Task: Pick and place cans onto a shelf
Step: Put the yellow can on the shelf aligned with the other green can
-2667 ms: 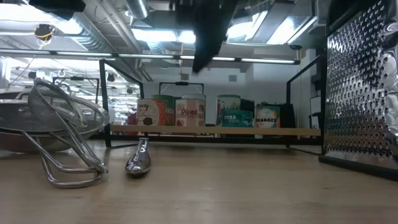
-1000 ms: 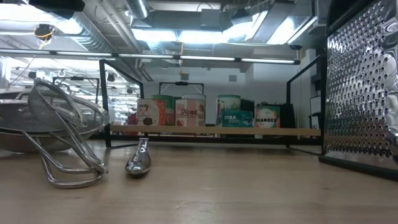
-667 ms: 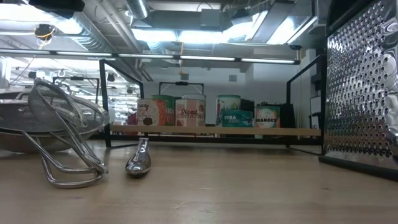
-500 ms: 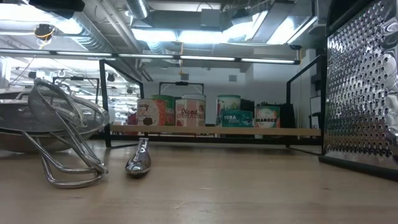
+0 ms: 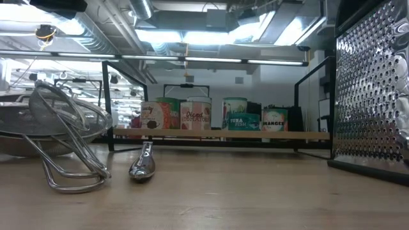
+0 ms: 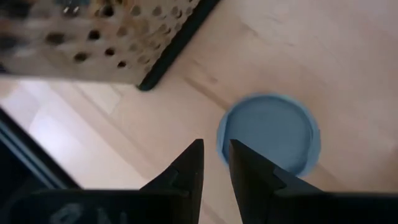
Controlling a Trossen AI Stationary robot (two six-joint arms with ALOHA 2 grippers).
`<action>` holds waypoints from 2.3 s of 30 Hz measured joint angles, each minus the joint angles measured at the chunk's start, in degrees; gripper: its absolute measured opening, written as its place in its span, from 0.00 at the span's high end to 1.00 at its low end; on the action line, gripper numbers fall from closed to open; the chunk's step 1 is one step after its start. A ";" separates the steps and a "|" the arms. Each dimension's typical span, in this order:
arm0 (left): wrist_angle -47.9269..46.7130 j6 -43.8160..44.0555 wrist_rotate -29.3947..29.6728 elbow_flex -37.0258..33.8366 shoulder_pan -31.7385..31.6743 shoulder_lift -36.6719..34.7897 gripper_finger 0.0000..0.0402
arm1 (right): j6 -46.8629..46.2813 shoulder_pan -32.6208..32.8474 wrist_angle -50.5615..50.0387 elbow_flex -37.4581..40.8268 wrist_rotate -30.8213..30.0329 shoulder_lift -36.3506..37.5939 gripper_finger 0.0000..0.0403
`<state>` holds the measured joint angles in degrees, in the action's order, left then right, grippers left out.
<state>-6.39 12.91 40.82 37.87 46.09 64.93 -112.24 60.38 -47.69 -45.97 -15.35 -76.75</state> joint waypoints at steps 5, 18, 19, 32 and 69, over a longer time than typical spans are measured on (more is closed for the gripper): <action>0.00 0.00 0.00 0.00 -0.01 0.00 0.82 | 0.10 -2.30 2.63 2.65 -0.01 -0.02 0.80; 0.02 0.07 0.00 0.00 0.02 0.00 0.82 | 0.15 -5.80 2.58 3.26 -0.03 -0.09 0.80; 0.02 0.07 0.00 0.00 0.02 0.00 0.82 | 0.15 -5.86 2.49 3.28 0.00 -0.13 0.80; 0.02 0.24 0.00 0.00 -0.01 0.00 0.82 | -0.14 -5.90 3.04 3.28 2.42 -4.36 0.80; 0.04 0.02 0.00 0.00 -0.05 0.00 0.82 | 6.46 -7.35 -37.19 -21.53 11.26 -8.70 0.99</action>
<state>-6.35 12.93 40.82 37.87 46.04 64.93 -105.78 53.03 -84.88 -67.50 -4.09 -85.45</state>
